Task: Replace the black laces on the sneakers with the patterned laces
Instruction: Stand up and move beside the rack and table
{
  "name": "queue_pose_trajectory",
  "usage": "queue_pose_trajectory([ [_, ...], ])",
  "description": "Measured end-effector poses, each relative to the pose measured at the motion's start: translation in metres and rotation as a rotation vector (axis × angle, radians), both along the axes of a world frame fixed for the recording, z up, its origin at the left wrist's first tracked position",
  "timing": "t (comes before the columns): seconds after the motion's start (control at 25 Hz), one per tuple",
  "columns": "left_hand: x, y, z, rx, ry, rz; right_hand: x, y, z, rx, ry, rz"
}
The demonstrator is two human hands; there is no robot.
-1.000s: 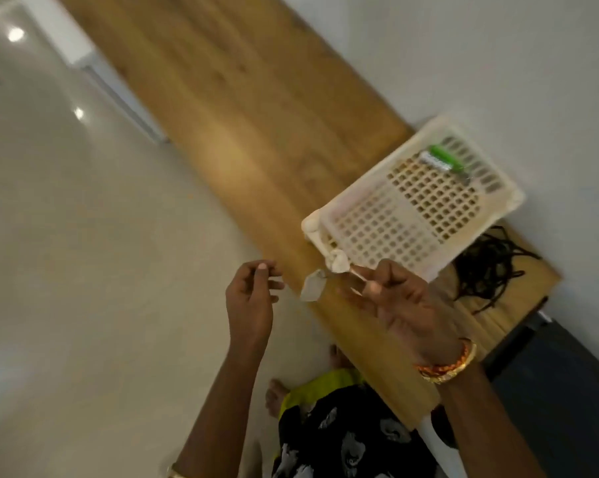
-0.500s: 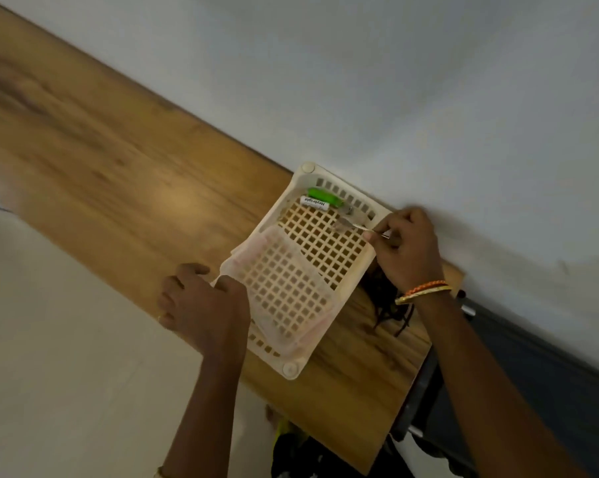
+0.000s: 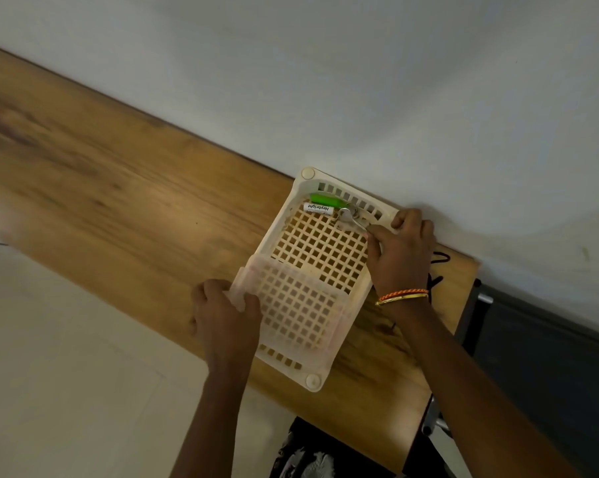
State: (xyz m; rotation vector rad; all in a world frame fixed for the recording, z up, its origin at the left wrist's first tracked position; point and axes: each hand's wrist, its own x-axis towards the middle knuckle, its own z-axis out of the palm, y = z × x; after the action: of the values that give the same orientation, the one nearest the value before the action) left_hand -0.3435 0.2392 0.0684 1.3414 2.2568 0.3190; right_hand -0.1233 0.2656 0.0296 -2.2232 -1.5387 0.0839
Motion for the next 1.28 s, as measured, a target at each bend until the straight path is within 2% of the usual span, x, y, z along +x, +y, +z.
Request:
queue_pose_trajectory([
  [0.08,0.0,0.001,0.001,-0.023,-0.065,-0.037,-0.005,0.002,0.0,-0.008,0.019,-0.038],
  [0.32,-0.005,0.008,0.001,-0.207,-0.03,-0.204,-0.01,0.004,0.002,-0.03,0.04,-0.079],
  [0.44,-0.005,0.011,0.008,-0.286,-0.036,-0.21,-0.009,-0.006,0.005,0.074,0.135,-0.116],
  [0.48,-0.002,0.011,0.013,-0.227,-0.024,-0.197,-0.007,-0.013,0.008,0.129,0.176,-0.151],
  [0.52,0.002,0.009,0.02,-0.089,-0.022,-0.19,-0.005,-0.021,0.011,0.187,0.211,-0.192],
  [0.64,0.022,0.002,0.034,0.447,-0.084,-0.286,0.001,-0.052,0.022,0.351,0.266,-0.309],
  [0.72,0.054,-0.005,0.039,0.558,-0.179,-0.435,0.013,-0.08,0.033,0.392,0.286,-0.389],
  [0.92,0.175,-0.061,0.039,0.409,-0.419,-0.99,0.053,-0.18,0.046,0.359,0.315,-0.652],
  [1.12,0.266,-0.171,0.01,0.273,-0.377,-1.545,0.102,-0.322,0.032,0.351,0.296,-1.053],
  [1.28,0.306,-0.275,-0.017,0.129,-0.292,-1.83,0.126,-0.436,0.002,0.338,0.28,-1.305],
])
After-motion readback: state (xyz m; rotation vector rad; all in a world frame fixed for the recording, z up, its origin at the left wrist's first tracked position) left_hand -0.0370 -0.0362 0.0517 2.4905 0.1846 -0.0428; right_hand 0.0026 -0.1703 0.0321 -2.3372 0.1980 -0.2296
